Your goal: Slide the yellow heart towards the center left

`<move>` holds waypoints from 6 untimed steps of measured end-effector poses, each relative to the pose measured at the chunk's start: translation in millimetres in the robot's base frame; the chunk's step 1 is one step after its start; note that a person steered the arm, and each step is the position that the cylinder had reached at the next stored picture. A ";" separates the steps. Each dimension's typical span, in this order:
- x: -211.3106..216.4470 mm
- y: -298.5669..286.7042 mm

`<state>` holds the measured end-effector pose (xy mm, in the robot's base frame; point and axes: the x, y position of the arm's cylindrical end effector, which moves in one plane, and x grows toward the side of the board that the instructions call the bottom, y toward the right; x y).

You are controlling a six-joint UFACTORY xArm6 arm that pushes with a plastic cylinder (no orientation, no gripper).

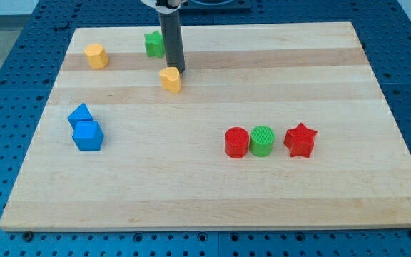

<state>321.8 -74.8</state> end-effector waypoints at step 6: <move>30.0 -19.0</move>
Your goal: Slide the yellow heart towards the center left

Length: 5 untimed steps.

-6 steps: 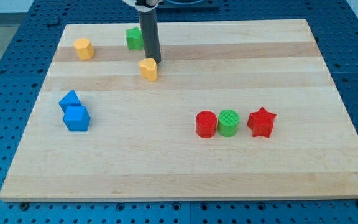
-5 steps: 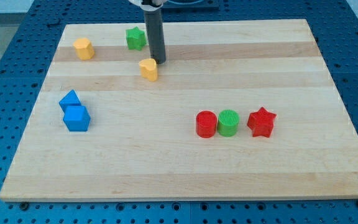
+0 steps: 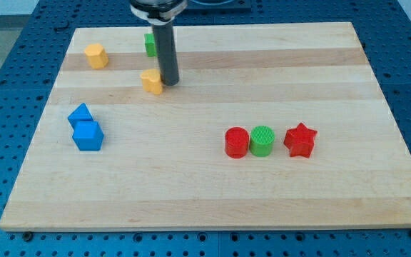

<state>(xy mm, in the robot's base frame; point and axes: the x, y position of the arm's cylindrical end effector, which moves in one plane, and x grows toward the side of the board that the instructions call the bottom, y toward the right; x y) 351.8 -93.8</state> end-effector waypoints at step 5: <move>-16.7 -102.1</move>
